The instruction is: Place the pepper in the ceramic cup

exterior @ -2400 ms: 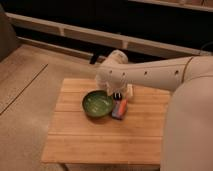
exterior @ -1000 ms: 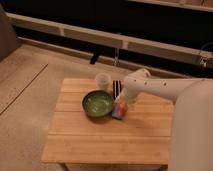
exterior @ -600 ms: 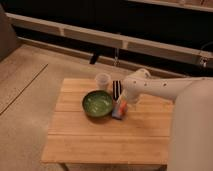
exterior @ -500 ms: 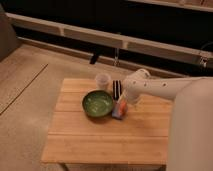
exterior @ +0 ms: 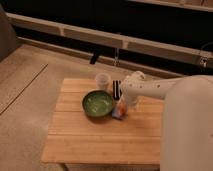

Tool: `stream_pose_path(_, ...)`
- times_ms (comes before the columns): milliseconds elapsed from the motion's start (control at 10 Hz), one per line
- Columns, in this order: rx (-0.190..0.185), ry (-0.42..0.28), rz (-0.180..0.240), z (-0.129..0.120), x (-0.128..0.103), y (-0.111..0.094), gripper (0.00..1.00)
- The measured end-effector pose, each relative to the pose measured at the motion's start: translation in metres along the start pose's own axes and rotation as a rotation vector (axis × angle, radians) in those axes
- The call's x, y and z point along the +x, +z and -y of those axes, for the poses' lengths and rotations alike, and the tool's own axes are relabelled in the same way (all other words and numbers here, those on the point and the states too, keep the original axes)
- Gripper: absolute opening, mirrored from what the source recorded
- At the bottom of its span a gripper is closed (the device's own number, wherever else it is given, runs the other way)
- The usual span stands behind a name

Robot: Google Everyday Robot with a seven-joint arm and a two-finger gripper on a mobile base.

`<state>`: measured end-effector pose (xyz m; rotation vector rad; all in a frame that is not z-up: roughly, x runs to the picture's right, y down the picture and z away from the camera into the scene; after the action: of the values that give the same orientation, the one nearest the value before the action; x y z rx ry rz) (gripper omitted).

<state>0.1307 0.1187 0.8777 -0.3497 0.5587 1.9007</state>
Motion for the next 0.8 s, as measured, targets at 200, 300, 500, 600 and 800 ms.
stream_pose_path(200, 0.012, -0.009, -0.004, -0.002, 0.001, 0.005, 0.65)
stream_pose_path(300, 0.019, -0.009, -0.01, -0.003, 0.003, 0.009, 0.63)
stream_pose_path(500, 0.021, -0.009, -0.017, -0.005, 0.004, 0.013, 0.51)
stream_pose_path(600, 0.022, -0.008, -0.018, -0.005, 0.005, 0.014, 0.38)
stream_pose_path(800, 0.024, -0.009, -0.02, -0.006, 0.005, 0.014, 0.2)
